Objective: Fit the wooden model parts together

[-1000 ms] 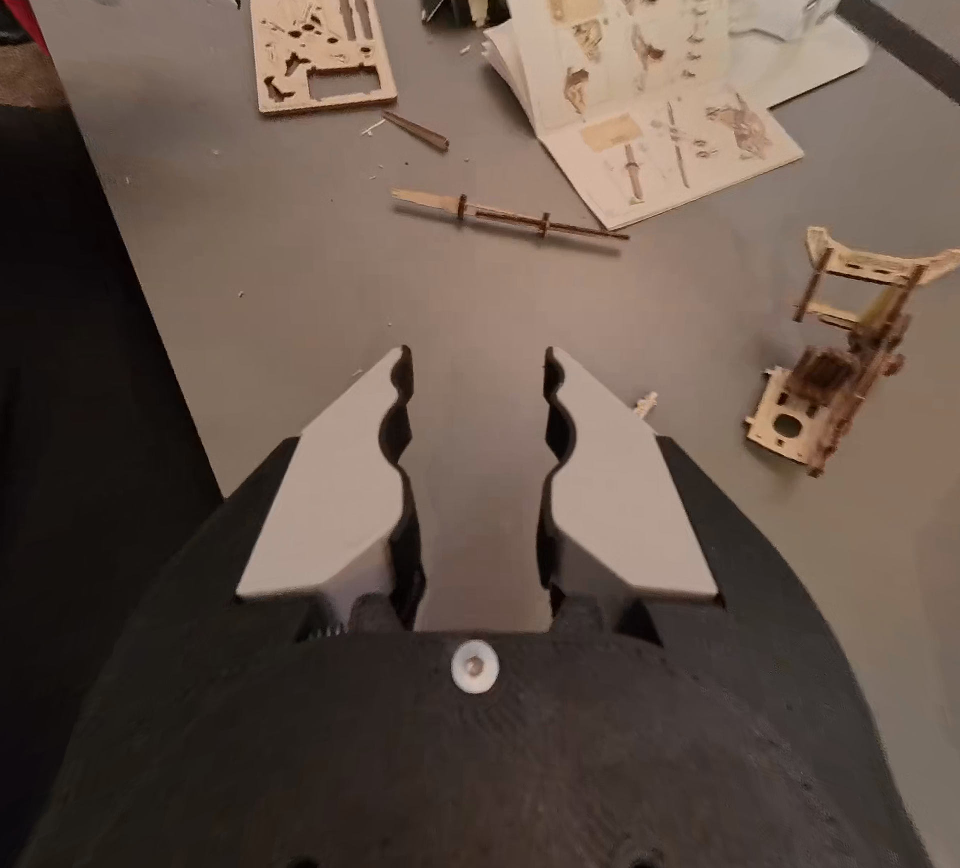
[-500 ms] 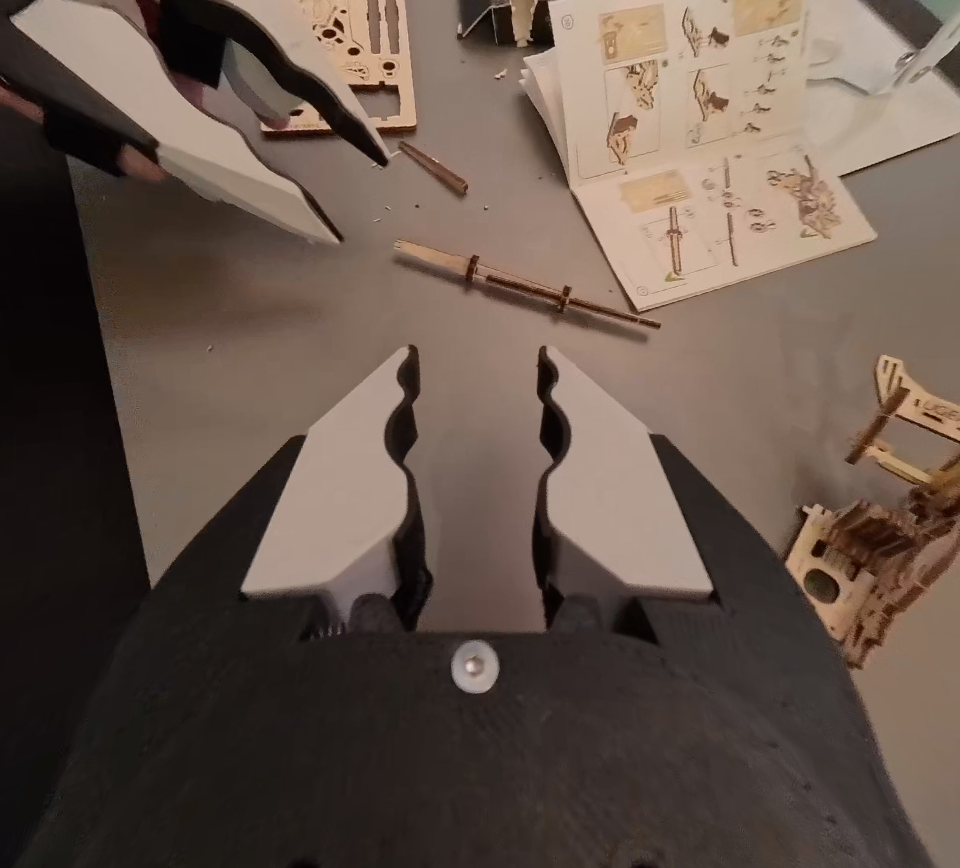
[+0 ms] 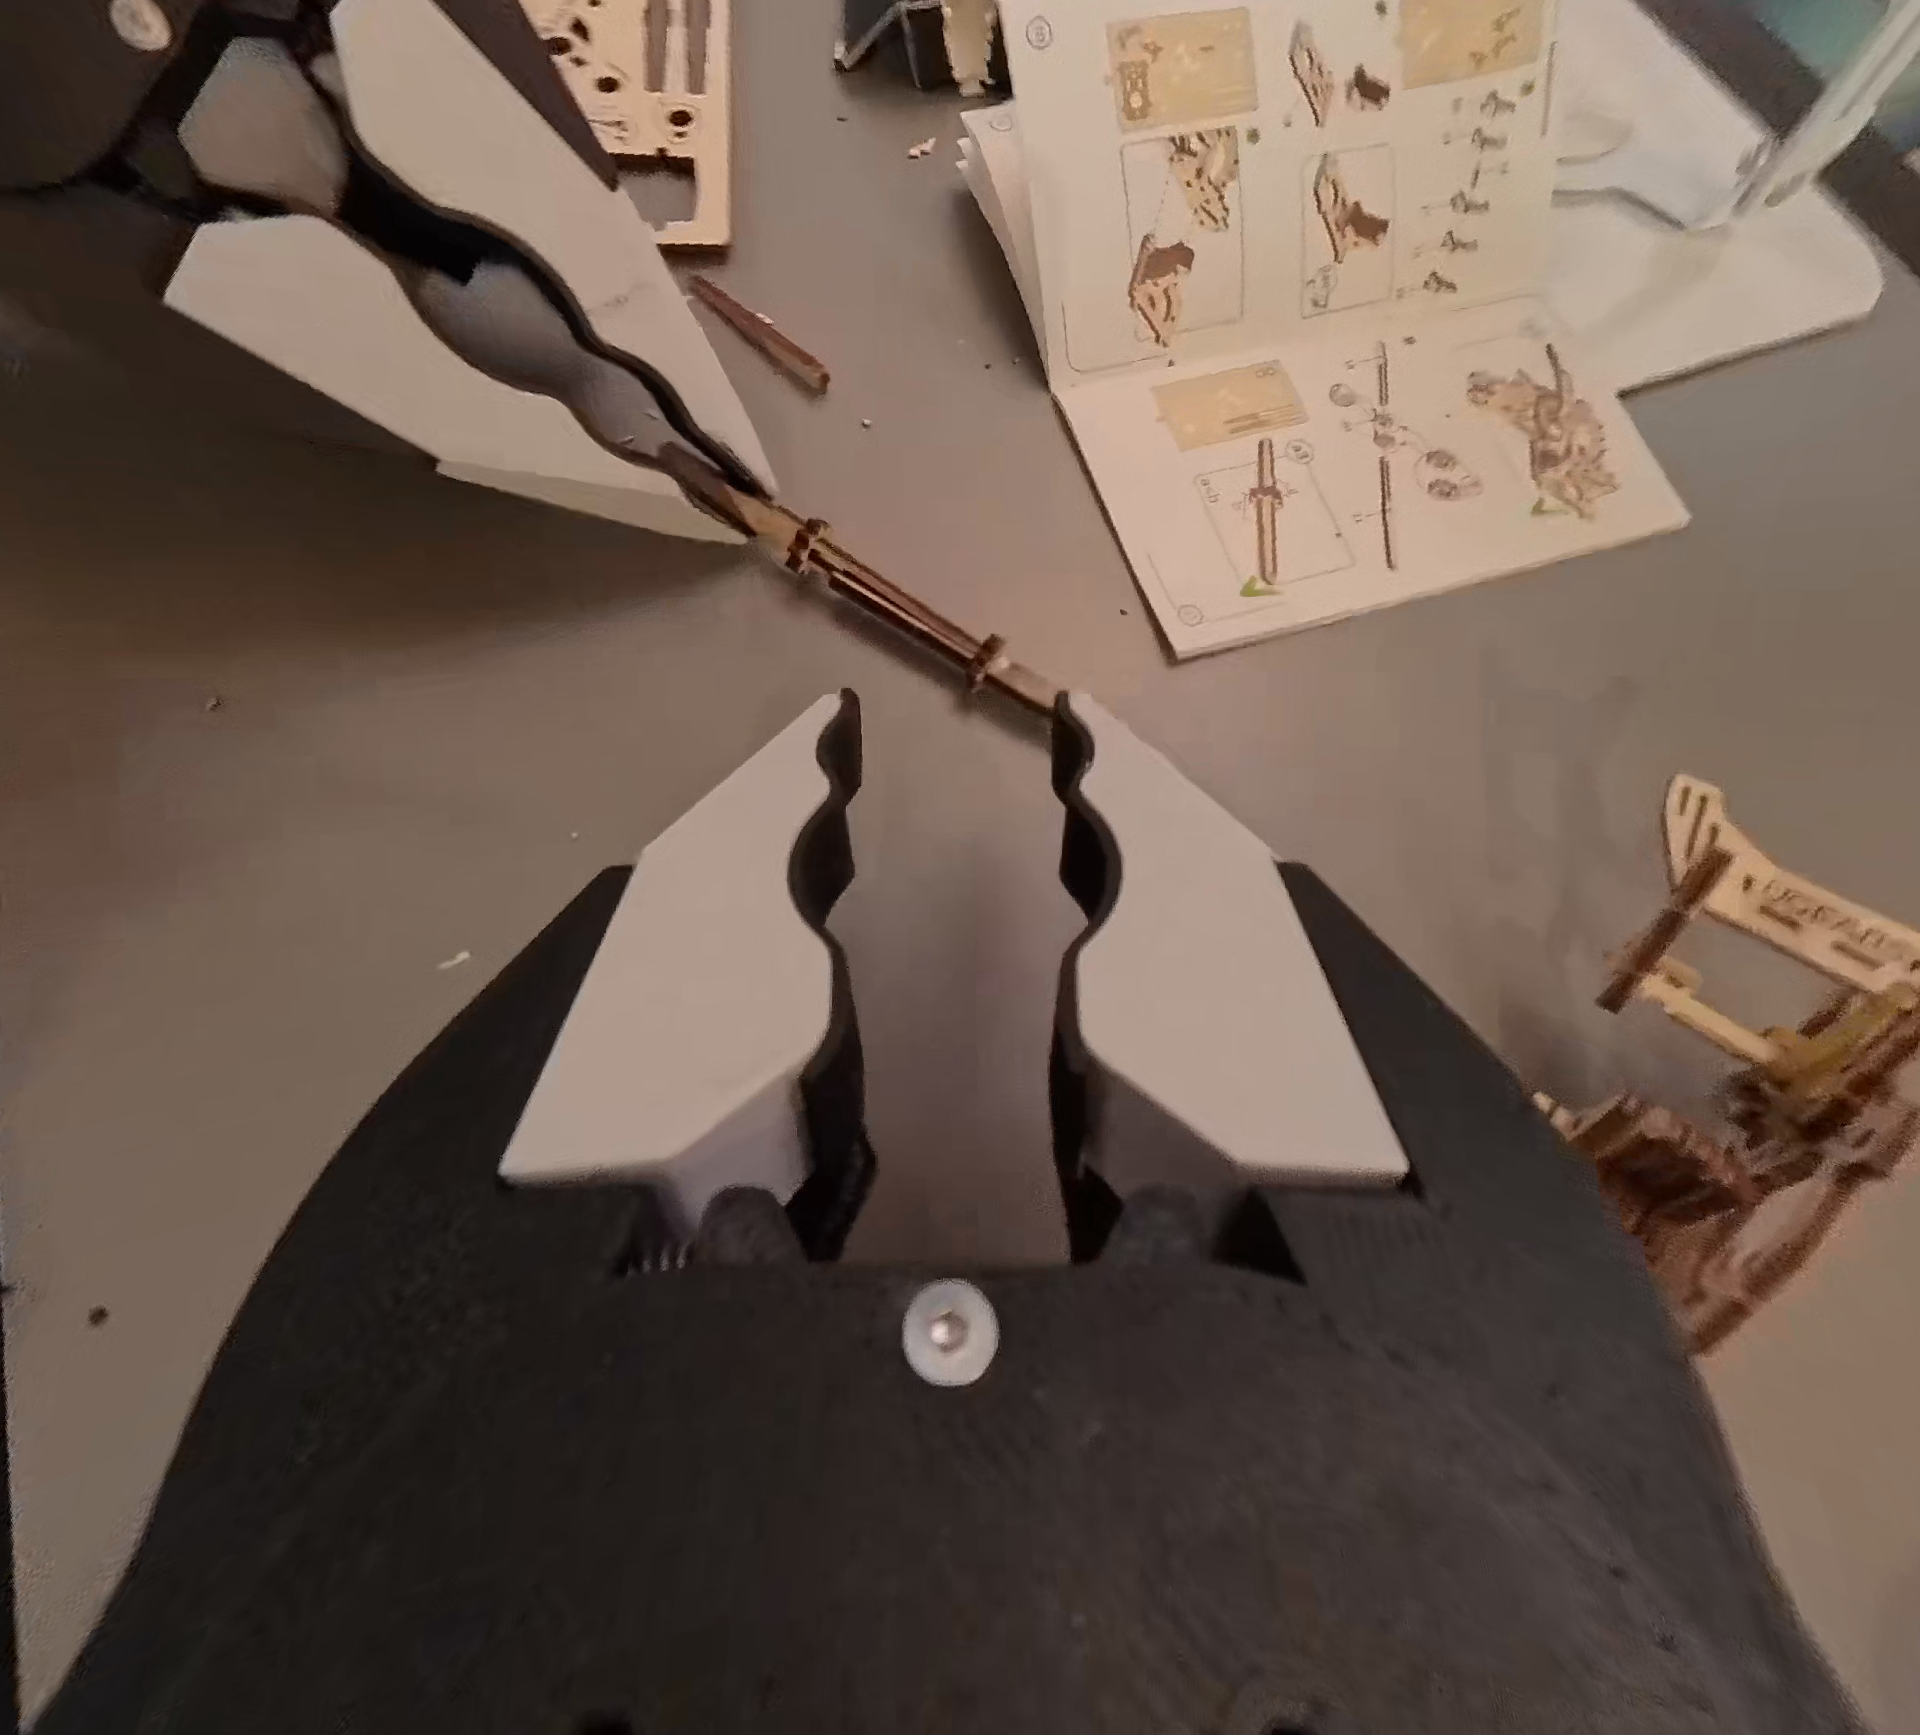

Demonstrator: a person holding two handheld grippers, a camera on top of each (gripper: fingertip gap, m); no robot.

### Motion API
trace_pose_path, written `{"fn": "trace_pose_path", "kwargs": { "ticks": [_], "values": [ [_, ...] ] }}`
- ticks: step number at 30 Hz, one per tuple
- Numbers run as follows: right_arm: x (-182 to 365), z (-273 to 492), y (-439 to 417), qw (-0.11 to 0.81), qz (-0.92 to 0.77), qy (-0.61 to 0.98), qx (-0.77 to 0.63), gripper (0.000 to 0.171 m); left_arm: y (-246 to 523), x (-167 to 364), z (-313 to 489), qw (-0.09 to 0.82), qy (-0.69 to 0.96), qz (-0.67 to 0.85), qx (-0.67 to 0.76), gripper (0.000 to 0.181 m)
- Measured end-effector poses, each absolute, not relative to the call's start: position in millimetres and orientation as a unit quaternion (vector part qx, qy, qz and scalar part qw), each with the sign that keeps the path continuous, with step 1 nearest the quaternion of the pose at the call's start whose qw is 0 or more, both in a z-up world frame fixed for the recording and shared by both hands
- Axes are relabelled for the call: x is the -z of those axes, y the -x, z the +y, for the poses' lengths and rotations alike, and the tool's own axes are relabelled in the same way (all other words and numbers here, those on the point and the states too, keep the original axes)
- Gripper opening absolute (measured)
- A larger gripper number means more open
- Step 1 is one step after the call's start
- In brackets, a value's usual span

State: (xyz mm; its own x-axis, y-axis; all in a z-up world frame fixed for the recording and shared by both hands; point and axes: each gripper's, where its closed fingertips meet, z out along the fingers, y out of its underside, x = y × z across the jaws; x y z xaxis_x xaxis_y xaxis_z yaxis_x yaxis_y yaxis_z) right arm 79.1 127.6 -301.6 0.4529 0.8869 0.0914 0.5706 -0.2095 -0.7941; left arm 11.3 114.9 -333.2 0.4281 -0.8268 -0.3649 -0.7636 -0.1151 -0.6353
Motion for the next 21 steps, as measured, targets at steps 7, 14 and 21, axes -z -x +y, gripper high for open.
{"fn": "trace_pose_path", "kwargs": {
  "ticks": [7,14,21],
  "values": [
    [308.8,98.1,-56.2,0.401,-0.625,0.652,-0.152,0.036,-16.3,316.6,83.8,0.449,0.620,0.643,-0.003,0.006],
    [333.6,78.7,-41.0,0.334,-0.675,0.633,-0.178,0.006,-14.0,327.2,71.5,0.440,0.588,0.678,-0.024,0.006],
    [333.3,70.6,-34.8,0.383,-0.669,0.613,-0.173,0.004,-13.7,330.3,66.9,0.415,0.635,0.650,0.049,0.020]
  ]
}}
